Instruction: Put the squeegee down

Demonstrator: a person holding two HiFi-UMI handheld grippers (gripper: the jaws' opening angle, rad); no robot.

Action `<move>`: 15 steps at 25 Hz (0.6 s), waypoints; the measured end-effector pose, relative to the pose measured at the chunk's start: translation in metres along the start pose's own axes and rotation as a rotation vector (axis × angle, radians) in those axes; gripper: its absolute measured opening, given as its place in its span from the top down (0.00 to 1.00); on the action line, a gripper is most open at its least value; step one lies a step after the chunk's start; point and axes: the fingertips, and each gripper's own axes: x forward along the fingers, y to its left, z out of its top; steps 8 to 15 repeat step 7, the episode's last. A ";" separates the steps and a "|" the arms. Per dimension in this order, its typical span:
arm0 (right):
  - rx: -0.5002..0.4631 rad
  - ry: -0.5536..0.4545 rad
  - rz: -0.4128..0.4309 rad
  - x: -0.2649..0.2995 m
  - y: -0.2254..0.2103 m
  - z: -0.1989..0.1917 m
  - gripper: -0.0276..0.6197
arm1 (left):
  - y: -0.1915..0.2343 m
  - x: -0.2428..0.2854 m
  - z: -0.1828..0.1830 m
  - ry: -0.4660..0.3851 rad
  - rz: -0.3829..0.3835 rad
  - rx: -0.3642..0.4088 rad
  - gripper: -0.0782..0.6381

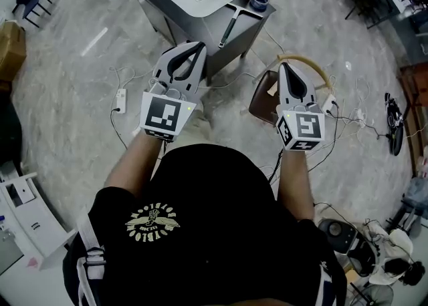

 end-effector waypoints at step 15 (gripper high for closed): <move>0.019 0.015 0.018 -0.016 0.006 -0.009 0.91 | -0.019 -0.011 0.004 0.011 -0.014 0.008 0.86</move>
